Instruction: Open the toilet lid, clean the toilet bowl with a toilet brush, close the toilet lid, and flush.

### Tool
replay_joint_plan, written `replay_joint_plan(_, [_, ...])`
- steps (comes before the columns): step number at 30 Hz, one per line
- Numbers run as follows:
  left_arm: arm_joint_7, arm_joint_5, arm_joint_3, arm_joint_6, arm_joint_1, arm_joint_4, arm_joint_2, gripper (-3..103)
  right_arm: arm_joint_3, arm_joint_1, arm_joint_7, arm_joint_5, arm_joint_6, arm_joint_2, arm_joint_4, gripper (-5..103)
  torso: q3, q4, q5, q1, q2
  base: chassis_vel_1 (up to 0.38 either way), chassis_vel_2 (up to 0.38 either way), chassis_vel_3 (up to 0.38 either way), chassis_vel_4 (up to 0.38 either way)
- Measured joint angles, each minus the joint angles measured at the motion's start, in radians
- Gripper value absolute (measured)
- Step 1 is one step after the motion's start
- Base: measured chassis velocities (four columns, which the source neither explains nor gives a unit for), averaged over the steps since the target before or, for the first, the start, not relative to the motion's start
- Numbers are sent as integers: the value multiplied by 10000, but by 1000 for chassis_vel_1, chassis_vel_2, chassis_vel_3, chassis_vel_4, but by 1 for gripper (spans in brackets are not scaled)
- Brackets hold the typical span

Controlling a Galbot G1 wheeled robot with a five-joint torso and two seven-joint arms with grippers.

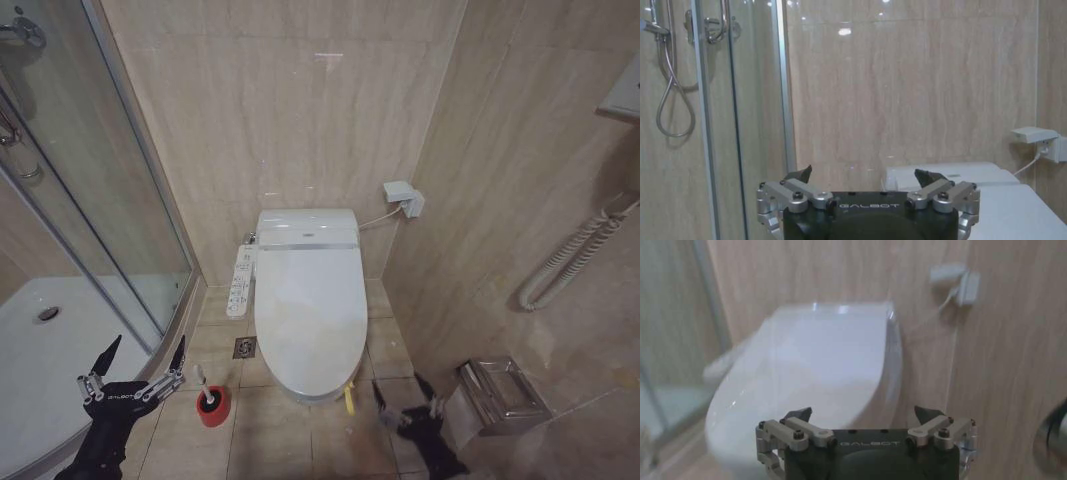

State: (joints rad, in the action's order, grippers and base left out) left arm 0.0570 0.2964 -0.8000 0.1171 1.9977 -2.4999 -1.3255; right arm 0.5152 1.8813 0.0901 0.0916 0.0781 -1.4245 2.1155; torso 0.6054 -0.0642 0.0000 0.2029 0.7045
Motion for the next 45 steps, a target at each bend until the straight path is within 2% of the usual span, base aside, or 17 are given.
replay_joint_plan(3, [0, 0, 0, 0, 0, 0, 0, 100, -285, -37, 26, -424, 23, 34, -633, 100, 0, 0, 0, 0, 0, 0, 0, 0, 0])
replay_joint_plan(15, [0, 0, 0, 0, -1, 0, 0, 100, -1339, -1090, -252, -876, -126, -21, -2191, 100, 1, 2, 0, 0, 0, 0, 0, 0, 0])
replay_joint_plan(45, [0, 0, 0, 0, 0, 0, 0, 100, -1243, -3473, -520, -713, 22, -352, -4955, 100, 0, 2, 0, 1, -1, 0, 0, 0, 0])
